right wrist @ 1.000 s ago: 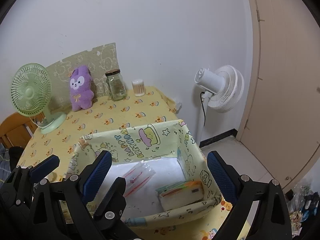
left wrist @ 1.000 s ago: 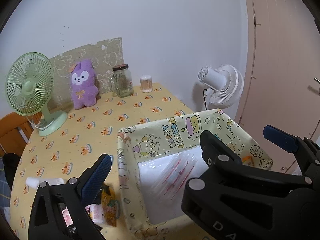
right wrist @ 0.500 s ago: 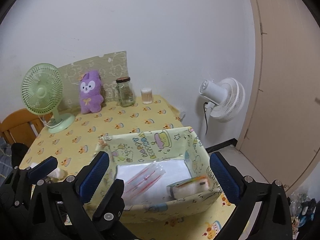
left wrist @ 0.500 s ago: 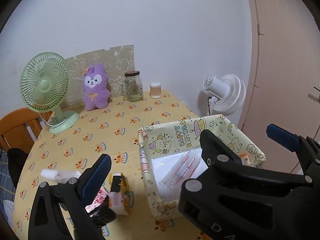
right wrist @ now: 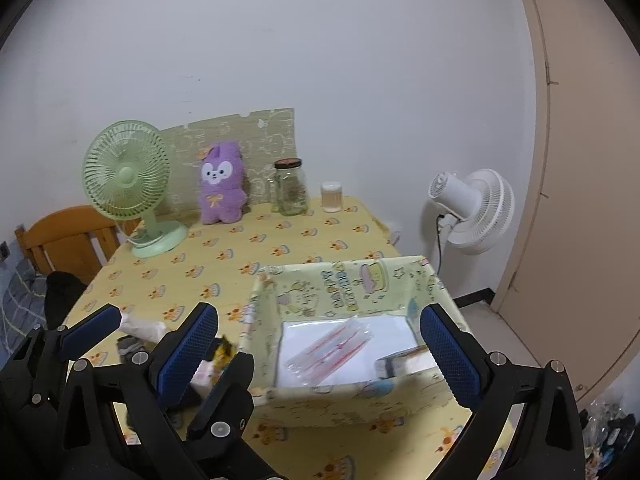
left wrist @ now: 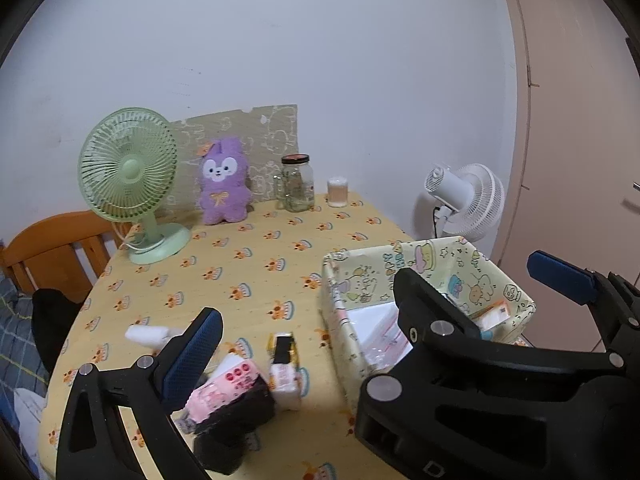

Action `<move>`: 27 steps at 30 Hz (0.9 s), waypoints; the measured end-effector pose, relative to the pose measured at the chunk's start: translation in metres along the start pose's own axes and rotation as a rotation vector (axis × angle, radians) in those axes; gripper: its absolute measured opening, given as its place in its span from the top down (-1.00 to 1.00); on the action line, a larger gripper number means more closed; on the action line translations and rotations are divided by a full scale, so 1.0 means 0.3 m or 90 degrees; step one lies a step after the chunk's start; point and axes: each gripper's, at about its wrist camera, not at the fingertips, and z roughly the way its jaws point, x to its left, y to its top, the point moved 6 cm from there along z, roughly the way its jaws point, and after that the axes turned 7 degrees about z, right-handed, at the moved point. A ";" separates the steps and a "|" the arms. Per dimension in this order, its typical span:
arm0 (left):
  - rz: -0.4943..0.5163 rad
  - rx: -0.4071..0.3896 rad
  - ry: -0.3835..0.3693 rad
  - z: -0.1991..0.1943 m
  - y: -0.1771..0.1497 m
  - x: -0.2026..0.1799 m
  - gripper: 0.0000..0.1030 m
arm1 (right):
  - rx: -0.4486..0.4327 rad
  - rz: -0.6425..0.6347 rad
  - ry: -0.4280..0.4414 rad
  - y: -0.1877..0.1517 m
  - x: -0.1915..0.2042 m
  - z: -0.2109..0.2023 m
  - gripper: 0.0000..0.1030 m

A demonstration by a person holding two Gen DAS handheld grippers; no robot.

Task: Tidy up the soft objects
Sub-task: 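Withdraw both open tools from the box back over the table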

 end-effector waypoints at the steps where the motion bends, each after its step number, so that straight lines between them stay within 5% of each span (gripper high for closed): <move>1: -0.002 0.000 0.002 -0.005 -0.003 0.007 -1.00 | 0.002 0.000 0.004 -0.004 0.010 -0.003 -0.99; 16: -0.024 -0.003 0.040 -0.065 -0.083 0.118 -1.00 | -0.041 -0.037 0.017 -0.050 0.136 -0.062 -0.99; 27: -0.038 0.028 0.062 -0.048 -0.187 0.190 -0.99 | -0.019 -0.042 0.037 -0.140 0.212 -0.027 -0.99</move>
